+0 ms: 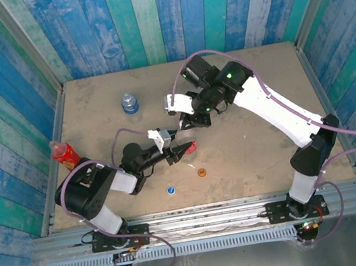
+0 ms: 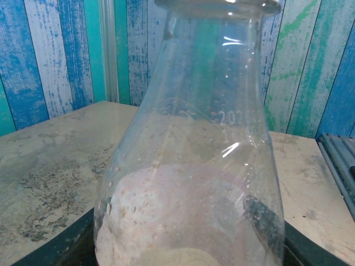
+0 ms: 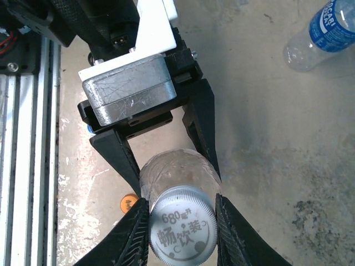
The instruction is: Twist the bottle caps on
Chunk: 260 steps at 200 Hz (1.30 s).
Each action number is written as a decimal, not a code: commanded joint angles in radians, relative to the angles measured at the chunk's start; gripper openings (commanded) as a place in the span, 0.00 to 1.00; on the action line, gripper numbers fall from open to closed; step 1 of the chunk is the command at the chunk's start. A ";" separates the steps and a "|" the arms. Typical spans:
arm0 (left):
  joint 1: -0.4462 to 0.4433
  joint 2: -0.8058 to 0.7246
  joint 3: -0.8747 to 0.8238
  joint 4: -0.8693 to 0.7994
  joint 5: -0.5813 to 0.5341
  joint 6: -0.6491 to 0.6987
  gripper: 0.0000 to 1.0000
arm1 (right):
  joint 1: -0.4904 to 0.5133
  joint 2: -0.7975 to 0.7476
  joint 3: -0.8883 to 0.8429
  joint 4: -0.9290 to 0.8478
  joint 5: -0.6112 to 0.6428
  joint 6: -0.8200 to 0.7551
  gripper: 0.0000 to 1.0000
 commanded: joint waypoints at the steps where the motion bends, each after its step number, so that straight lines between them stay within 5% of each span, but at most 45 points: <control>1: 0.005 0.013 -0.010 -0.044 -0.002 -0.006 0.60 | -0.011 0.019 0.033 -0.063 -0.117 -0.136 0.29; 21: 0.005 0.017 -0.008 -0.046 0.000 -0.006 0.60 | -0.039 0.042 0.061 -0.059 -0.177 -0.016 0.30; 49: 0.005 0.020 -0.007 -0.044 0.002 -0.004 0.60 | -0.040 0.041 0.049 -0.110 -0.245 -0.094 0.32; 155: 0.005 0.020 -0.004 -0.068 -0.004 0.008 0.60 | -0.040 -0.008 -0.036 0.049 0.035 0.370 0.28; 260: 0.005 0.026 -0.001 -0.075 -0.009 0.009 0.60 | -0.014 -0.031 -0.123 0.060 -0.061 0.398 0.31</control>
